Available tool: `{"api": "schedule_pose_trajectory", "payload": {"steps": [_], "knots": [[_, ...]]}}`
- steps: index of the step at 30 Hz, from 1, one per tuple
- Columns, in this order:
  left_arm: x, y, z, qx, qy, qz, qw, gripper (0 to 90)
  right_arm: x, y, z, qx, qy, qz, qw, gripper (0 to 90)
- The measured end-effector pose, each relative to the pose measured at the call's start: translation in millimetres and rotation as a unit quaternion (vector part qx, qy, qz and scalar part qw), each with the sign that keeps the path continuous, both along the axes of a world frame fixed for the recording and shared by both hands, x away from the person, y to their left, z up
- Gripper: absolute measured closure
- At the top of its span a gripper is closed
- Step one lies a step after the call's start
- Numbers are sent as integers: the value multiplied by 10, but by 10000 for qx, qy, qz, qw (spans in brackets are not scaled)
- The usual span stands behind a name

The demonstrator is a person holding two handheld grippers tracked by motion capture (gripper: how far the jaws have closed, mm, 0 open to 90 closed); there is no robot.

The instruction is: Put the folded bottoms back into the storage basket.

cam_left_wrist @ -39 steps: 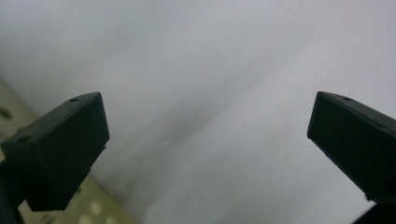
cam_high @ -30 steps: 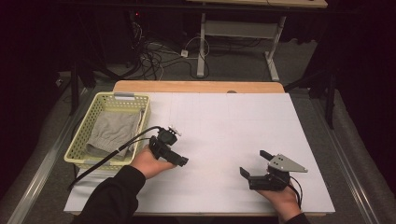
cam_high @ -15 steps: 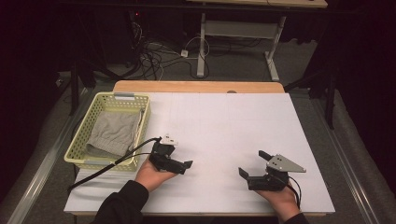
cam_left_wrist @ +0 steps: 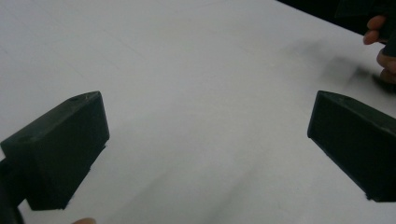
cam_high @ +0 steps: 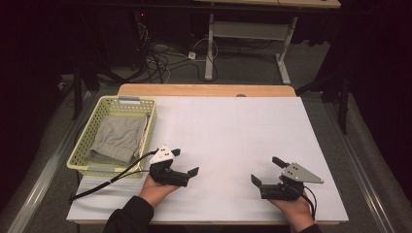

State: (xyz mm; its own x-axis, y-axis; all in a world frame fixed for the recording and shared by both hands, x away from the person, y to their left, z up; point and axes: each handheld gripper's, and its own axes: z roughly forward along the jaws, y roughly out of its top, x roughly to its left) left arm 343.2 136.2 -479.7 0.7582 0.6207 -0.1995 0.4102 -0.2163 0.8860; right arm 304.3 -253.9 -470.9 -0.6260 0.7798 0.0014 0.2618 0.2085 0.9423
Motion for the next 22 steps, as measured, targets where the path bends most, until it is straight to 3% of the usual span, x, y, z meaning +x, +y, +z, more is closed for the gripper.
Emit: {"api": "schedule_pose_trajectory", "payload": {"steps": [3,6,12,22], "knots": [[-57,63,-2,-373,-265,-43,9989,0,-27,-17,1,33,-23,-45,10000,0],[-74,97,-3,-548,-365,-55,9978,0,-52,-27,-2,62,-37,-78,9999,0],[-93,92,-2,-588,-543,-136,9967,0,-84,-8,6,124,-94,-172,9997,0],[-109,90,-6,-544,-549,-119,9969,0,-137,25,26,103,-156,-167,9997,0]]}}
